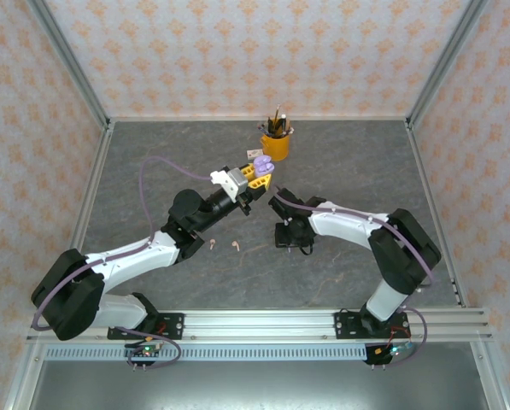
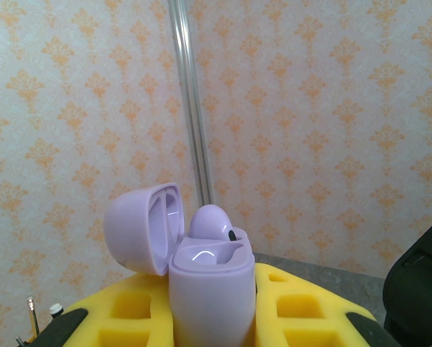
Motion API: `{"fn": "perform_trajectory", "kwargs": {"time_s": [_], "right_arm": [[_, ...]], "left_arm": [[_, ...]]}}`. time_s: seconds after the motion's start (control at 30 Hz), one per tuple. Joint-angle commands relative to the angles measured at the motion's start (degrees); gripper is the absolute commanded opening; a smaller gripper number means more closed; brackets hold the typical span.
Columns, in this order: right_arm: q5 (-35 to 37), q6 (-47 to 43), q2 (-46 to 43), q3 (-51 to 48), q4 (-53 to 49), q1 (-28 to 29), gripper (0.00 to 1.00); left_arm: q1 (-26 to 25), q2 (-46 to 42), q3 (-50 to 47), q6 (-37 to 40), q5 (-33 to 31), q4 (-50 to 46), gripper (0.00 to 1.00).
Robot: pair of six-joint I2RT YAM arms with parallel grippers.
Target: Insert the wireless bluetooth earbuds into the charging case
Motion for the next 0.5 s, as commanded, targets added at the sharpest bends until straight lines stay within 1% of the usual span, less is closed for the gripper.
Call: {"fn": "perform_trajectory", "kwargs": {"time_s": [0.0, 0.47], "right_arm": [[0.1, -1.3, 1.2, 1.5, -1.3, 0.5, 0.43], [0.5, -1.9, 2.5, 1.9, -2.0, 0.5, 0.37]], "left_arm": [[0.5, -0.4, -0.5, -0.5, 0.4, 3.2, 0.0], [0.5, -0.4, -0.5, -0.4, 0.3, 3.2, 0.0]]}}
